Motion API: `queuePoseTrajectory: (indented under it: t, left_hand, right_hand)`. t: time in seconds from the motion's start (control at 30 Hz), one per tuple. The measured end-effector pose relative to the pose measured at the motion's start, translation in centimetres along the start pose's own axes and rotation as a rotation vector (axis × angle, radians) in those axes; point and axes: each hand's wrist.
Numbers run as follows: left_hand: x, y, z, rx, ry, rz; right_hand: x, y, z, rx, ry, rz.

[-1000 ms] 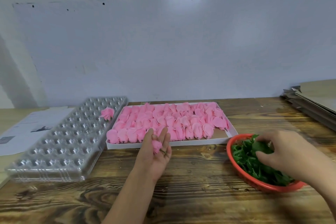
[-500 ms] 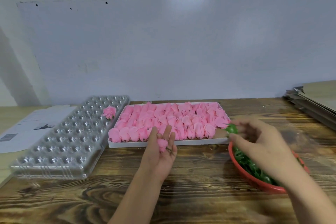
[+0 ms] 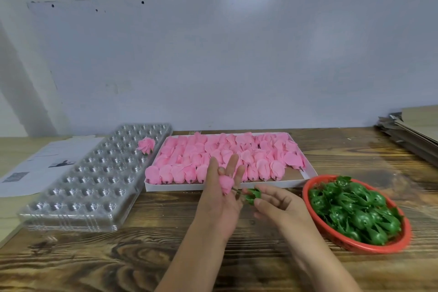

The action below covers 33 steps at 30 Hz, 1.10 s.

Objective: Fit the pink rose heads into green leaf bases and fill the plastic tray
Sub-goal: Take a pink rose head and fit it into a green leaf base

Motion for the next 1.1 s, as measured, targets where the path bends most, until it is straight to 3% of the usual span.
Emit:
queuePoseTrajectory:
  t: [0.27,0.6,1.1]
  left_hand:
    - [-0.7,-0.4,-0.4,-0.065,-0.09,0.034]
    - [-1.5,-0.5,-0.4,-0.125,-0.144,-0.013]
    - [-1.8,0.3,0.2,-0.092,-0.113,-0.049]
  right_hand:
    - [-0.1,0.2,0.6,-0.001,-0.002,-0.022]
    - [-0.9,0.5,1.5,-0.155,0.058,-0.117]
    - [-0.8,0.7,2.1,-0.043,-0.055,-0.122]
Point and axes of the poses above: each hand's wrist, its own y-axis away from the middle knuckle, its own z-axis out of the palm, x = y × z, and after that the axes turned 8 degrees about -x, right-handed
